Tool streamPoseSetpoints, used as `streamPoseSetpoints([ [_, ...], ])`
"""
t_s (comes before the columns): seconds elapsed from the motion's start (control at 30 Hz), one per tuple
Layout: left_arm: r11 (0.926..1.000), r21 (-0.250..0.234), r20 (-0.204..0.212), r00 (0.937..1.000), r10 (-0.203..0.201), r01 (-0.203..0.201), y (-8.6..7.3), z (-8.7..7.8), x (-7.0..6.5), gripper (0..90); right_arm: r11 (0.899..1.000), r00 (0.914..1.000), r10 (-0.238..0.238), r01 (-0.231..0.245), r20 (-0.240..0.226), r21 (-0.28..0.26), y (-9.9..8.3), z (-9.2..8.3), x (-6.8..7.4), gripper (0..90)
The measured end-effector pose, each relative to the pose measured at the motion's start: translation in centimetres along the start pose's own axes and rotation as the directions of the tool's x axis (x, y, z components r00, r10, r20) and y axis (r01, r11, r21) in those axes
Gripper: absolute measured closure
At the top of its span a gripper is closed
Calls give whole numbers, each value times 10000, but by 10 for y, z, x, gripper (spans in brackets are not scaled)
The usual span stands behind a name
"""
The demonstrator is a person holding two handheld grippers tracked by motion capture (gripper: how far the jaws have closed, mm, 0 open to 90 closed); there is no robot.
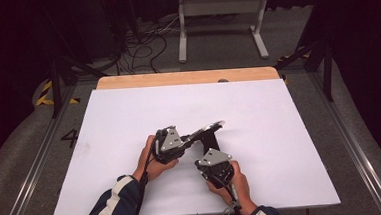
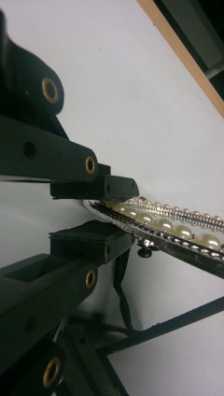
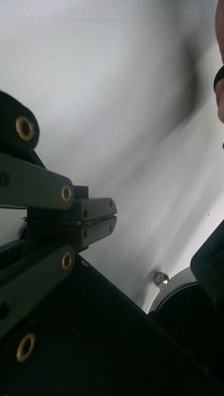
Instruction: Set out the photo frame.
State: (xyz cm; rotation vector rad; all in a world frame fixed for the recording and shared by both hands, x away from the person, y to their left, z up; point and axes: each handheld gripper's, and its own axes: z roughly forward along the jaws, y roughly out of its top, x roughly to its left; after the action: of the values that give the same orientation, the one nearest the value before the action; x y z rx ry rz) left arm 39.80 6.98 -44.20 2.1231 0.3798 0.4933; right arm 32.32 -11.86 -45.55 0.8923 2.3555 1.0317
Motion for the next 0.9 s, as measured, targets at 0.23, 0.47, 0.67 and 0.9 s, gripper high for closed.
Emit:
streamPoseSetpoints([
  [0.23, 9990, 246, -210, 9991, 380, -375, 2, -2, -4, 785, 9999, 9999, 119, -120, 6, 45, -1, -1, -4, 900],
  [0.47, 9977, 396, -227, 9982, 551, -542, 4, -4, -9, 790, 9993, 9993, 366, -366, 51, 27, -4, -3, -12, 900],
  [0.67, 9972, 425, -174, 9979, 619, -612, 6, -6, -14, 790, 9982, 9981, 604, -604, 118, 25, -7, -6, -20, 900],
  [0.9, 9963, 426, -152, 9971, 748, -741, 9, -6, -19, 788, 9961, 9960, 878, -877, 162, -42, -11, -11, -31, 900],
])
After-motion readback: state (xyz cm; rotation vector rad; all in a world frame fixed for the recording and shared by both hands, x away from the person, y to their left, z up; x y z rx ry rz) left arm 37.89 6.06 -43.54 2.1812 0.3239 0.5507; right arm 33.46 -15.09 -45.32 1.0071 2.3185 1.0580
